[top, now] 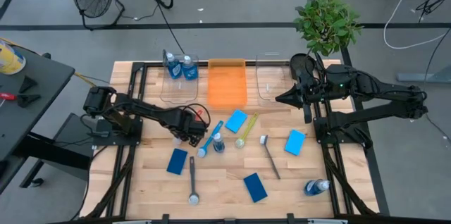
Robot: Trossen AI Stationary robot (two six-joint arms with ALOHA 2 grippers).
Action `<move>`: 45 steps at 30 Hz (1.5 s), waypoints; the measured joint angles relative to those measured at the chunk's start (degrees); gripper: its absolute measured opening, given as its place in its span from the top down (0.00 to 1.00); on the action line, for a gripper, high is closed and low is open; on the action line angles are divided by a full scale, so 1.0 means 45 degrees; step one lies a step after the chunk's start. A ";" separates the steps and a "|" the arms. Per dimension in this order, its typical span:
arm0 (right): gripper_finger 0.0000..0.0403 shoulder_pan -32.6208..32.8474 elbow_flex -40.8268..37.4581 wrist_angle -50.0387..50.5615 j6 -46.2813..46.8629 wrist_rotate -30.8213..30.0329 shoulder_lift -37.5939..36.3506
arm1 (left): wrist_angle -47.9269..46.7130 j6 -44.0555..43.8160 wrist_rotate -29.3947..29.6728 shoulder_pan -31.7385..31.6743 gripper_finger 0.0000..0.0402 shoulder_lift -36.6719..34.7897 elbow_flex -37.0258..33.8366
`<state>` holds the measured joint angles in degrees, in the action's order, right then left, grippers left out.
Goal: Pick & Place Kitchen Sink Supplies
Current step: Put the red dish brush into the orange bin
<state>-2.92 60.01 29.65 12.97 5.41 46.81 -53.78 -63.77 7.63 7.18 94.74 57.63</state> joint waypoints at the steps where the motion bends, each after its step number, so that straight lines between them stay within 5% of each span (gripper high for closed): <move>1: 0.98 0.0000 0.0000 0.0000 0.0000 0.0000 0.0000 | -0.0193 0.0018 0.0020 0.0000 0.86 0.0000 0.0159; 13: 0.98 0.0000 -0.0002 0.0000 0.0000 0.0000 0.0000 | -0.1338 0.1142 0.0720 -0.0300 0.86 0.0000 0.2291; 30: 0.98 0.0000 0.0000 0.0005 0.0000 0.0000 0.0000 | -0.1684 0.4177 0.1551 -0.2508 0.85 0.0000 0.5898; 45: 0.98 0.0000 0.0000 0.0005 -0.0005 0.0000 -0.0001 | 0.1331 0.5538 -0.0318 -0.4731 0.84 0.0000 0.6240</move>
<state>-2.92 60.01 29.67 12.95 5.41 46.80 -47.79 -38.85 6.20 -14.11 94.74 85.71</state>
